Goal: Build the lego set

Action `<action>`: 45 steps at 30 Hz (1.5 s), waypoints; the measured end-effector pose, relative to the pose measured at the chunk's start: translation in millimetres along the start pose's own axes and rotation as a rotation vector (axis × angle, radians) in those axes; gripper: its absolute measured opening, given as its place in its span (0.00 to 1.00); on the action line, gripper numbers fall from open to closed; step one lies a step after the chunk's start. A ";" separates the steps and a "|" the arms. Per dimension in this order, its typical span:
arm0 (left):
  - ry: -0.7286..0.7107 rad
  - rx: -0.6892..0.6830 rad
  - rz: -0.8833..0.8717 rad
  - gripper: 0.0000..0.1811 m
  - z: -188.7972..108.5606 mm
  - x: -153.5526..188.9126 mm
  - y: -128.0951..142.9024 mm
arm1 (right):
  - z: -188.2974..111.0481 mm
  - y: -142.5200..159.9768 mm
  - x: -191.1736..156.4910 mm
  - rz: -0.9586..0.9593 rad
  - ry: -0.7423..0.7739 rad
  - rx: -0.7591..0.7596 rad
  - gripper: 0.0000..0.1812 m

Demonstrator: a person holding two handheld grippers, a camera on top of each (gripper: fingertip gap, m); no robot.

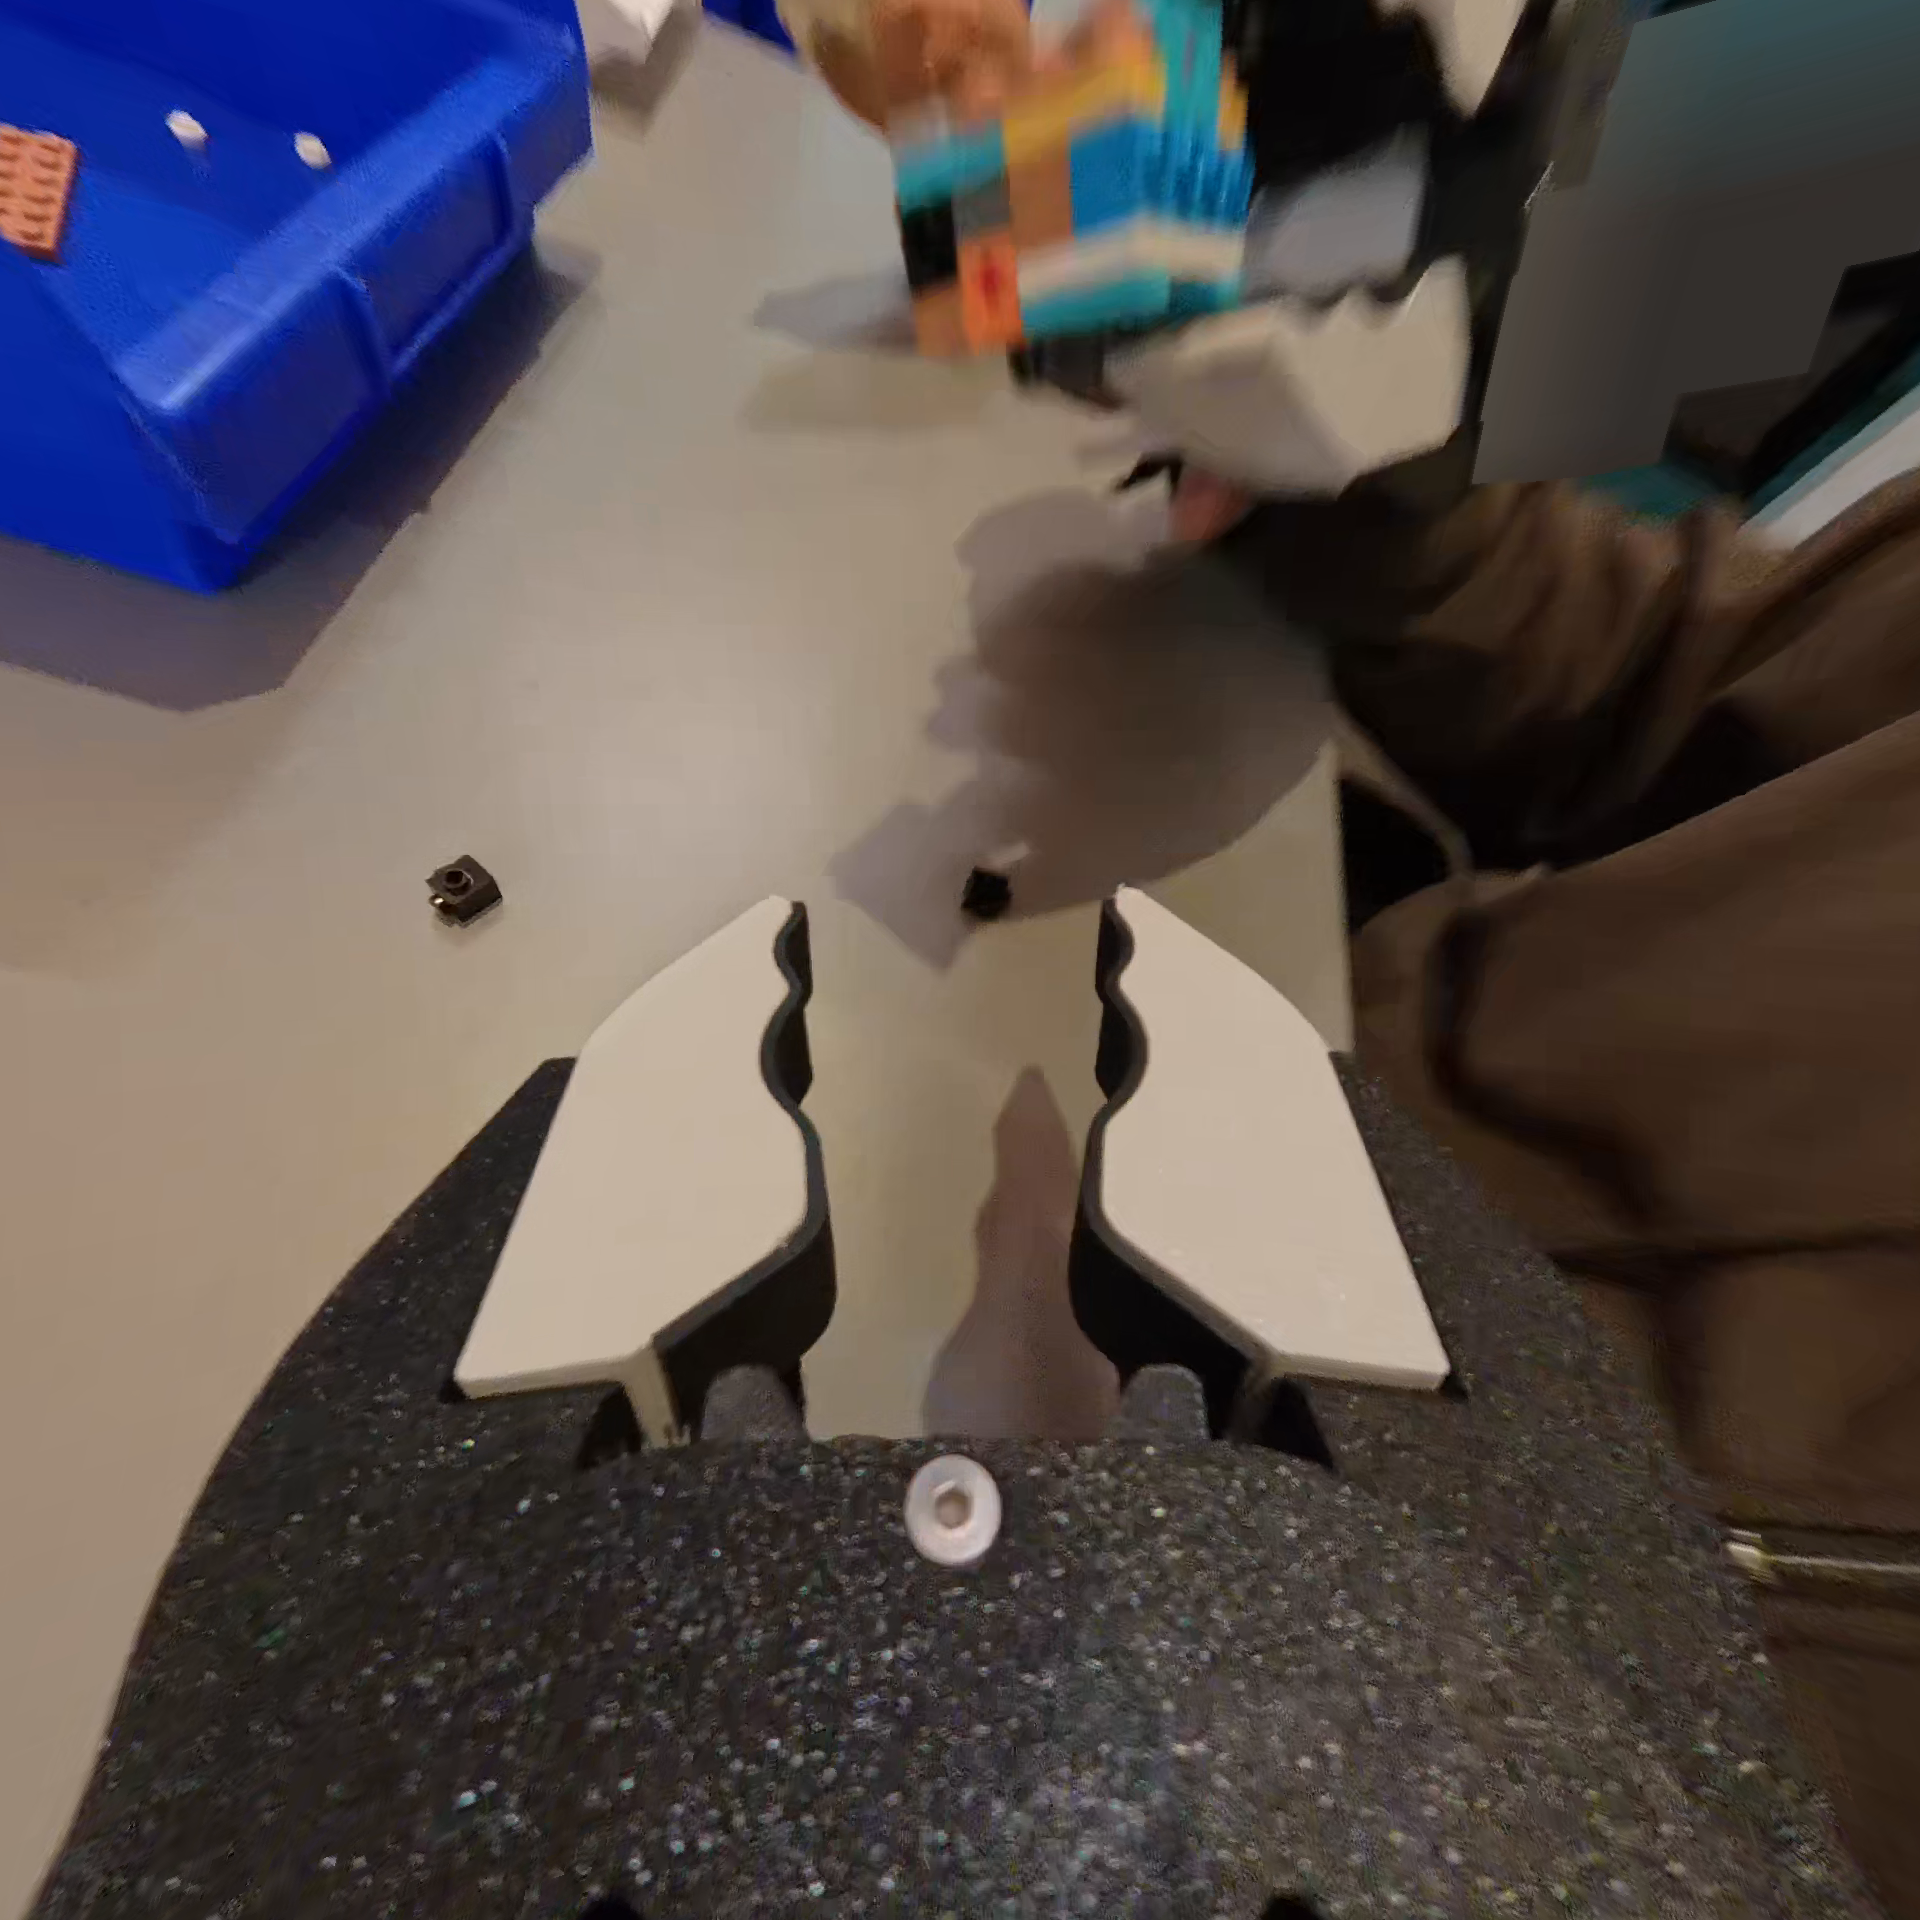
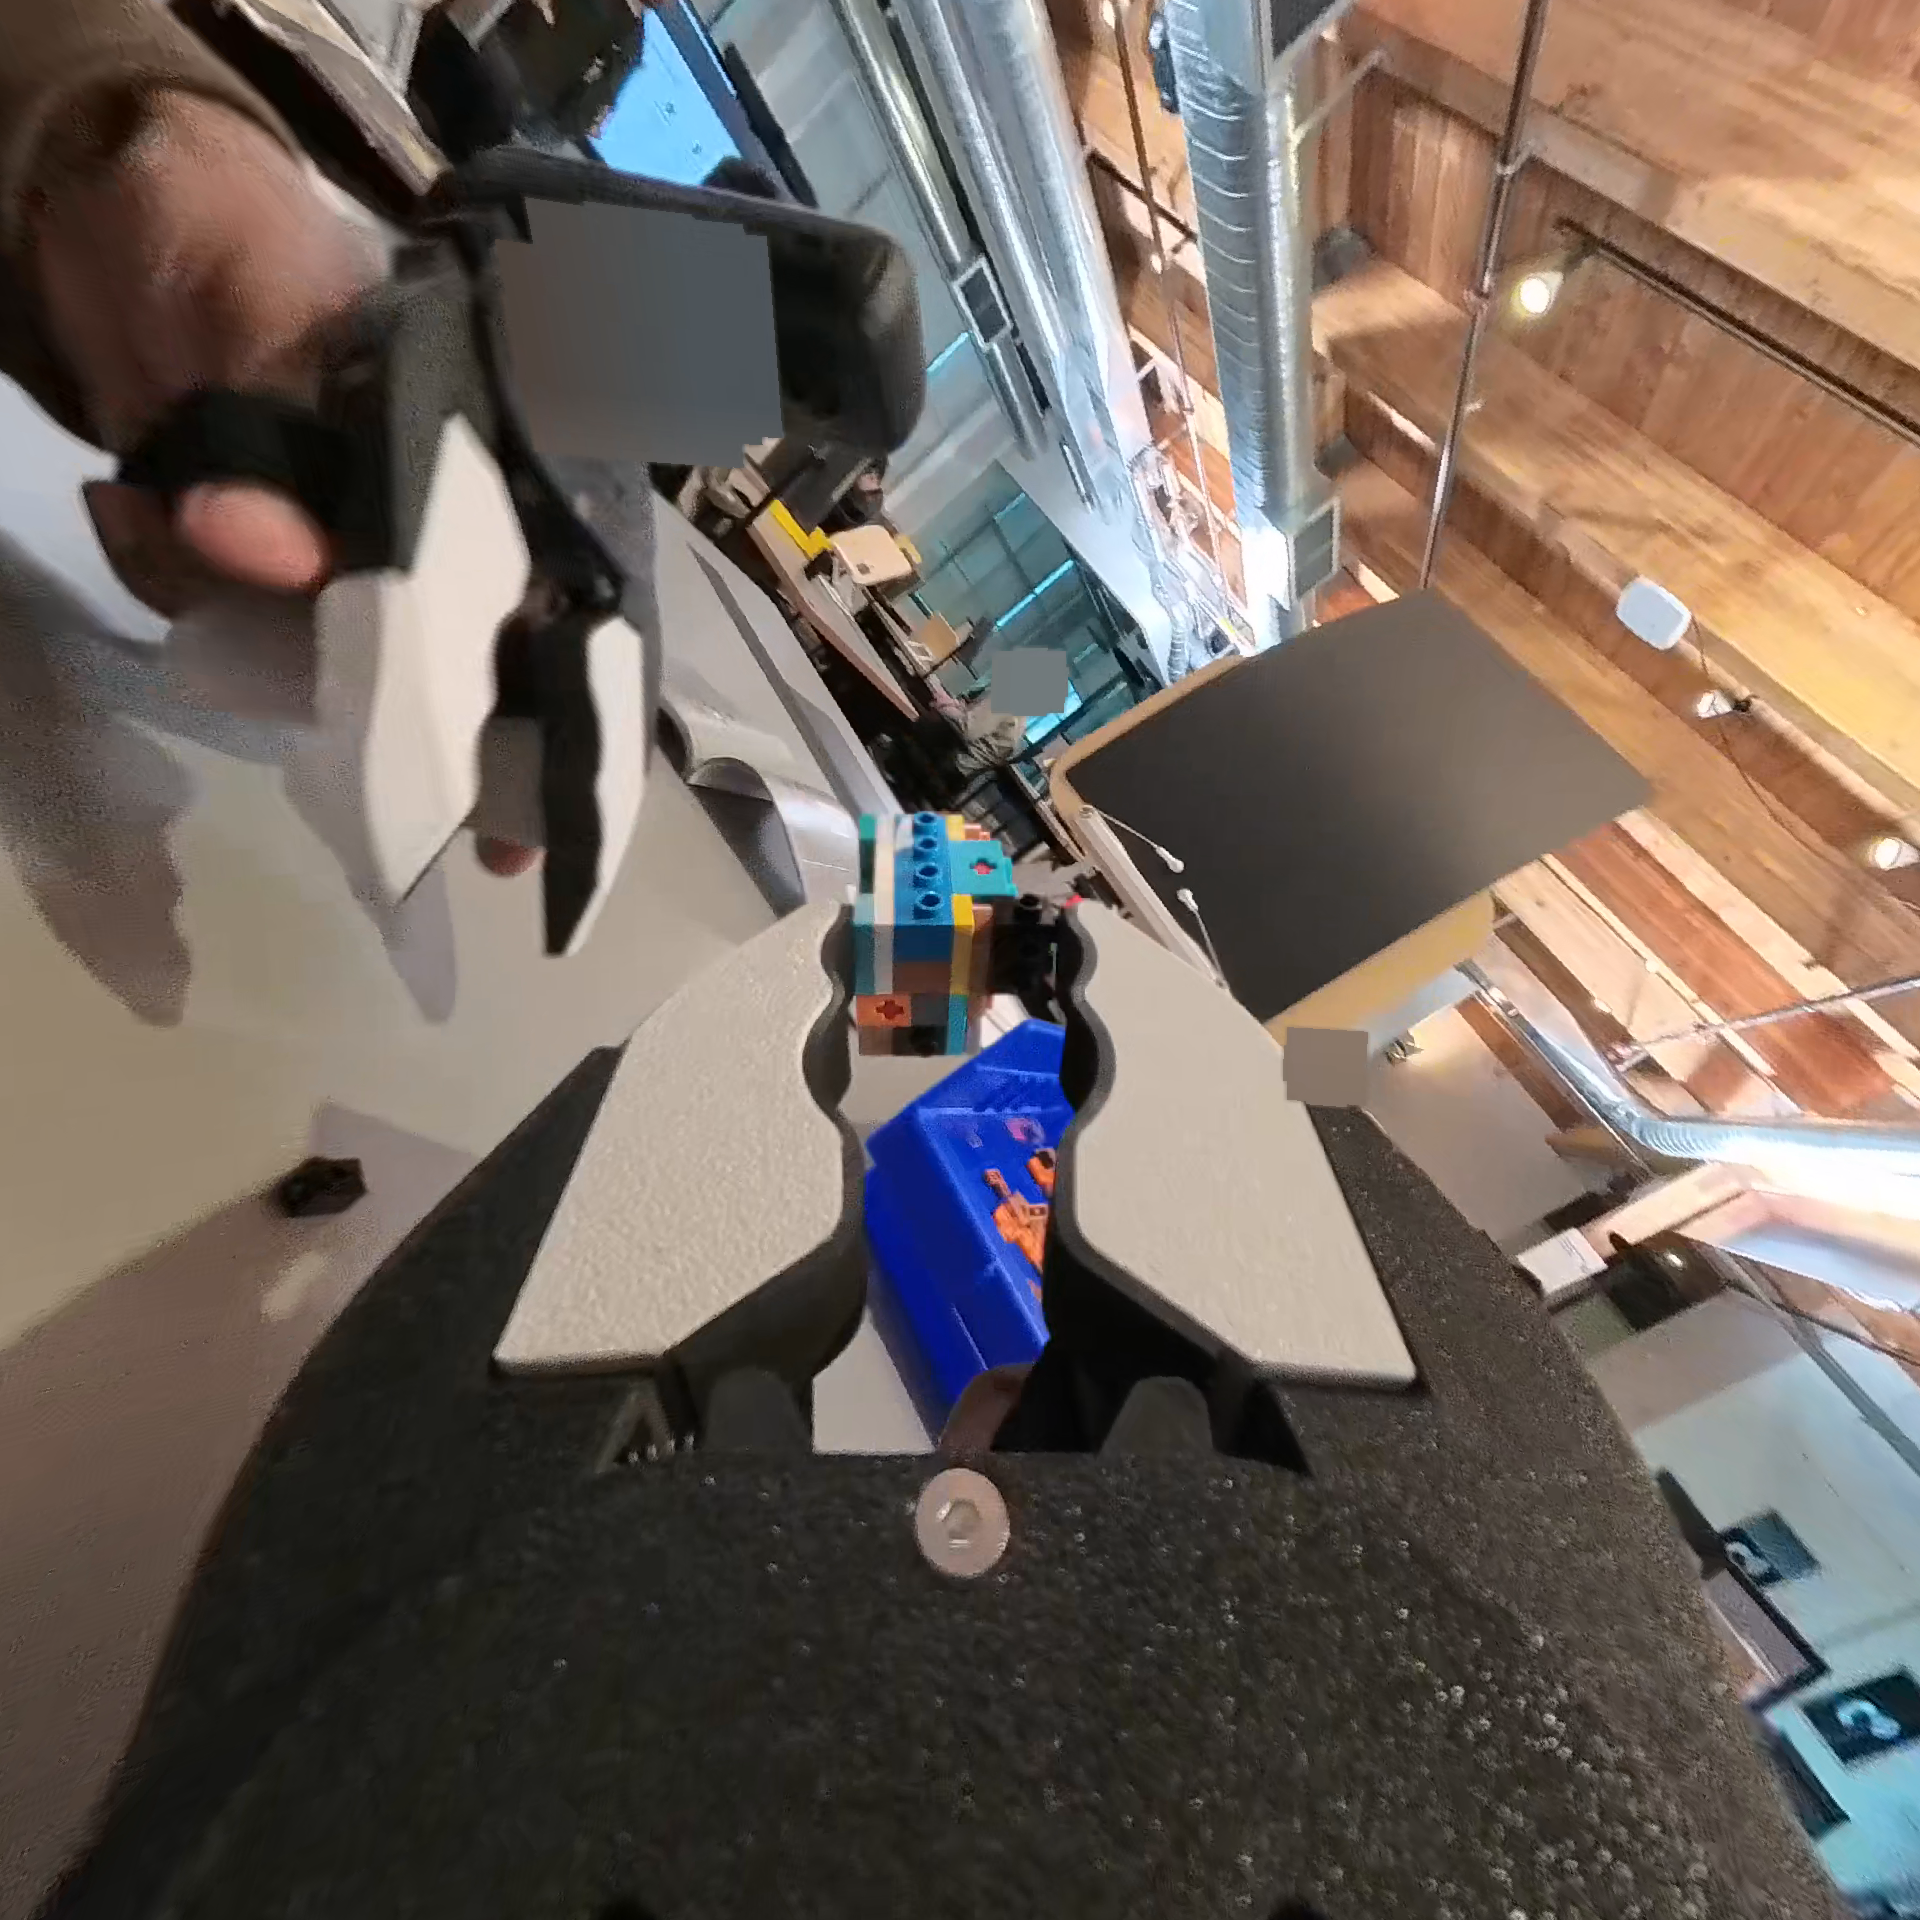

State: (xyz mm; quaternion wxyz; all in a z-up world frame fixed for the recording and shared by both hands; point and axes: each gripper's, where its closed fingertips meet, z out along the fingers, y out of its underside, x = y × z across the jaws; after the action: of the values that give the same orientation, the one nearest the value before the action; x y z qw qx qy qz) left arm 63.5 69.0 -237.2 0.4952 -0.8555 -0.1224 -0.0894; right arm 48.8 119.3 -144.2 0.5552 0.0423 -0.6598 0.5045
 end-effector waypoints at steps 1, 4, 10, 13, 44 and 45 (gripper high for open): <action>-0.042 -0.043 0.052 0.28 7.5 -2.6 6.0 | -1.5 -1.3 2.0 0.004 0.013 0.001 0.20; -0.118 -0.129 0.187 0.25 23.3 -4.1 15.3 | -3.6 -3.1 3.1 0.020 0.027 0.003 0.20; -0.092 -0.195 0.635 0.21 28.5 1.6 10.0 | -5.0 0.7 -3.0 0.055 -0.007 0.001 0.20; 0.073 -0.146 0.832 0.18 28.0 14.1 4.1 | -5.7 0.4 -2.8 0.090 -0.021 0.014 0.20; 0.407 -0.415 1.038 0.05 49.7 6.6 24.9 | -11.3 3.7 6.8 0.164 -0.006 0.032 0.20; 0.385 -0.395 1.004 0.05 48.1 5.0 24.0 | -11.1 3.7 6.4 0.159 -0.006 0.031 0.20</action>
State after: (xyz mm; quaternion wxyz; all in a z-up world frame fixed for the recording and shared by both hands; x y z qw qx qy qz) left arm 77.0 99.9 -279.3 0.3210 -0.8533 0.4105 -0.0186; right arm 51.8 132.3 -142.9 0.5106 -0.0002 -0.6550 0.5570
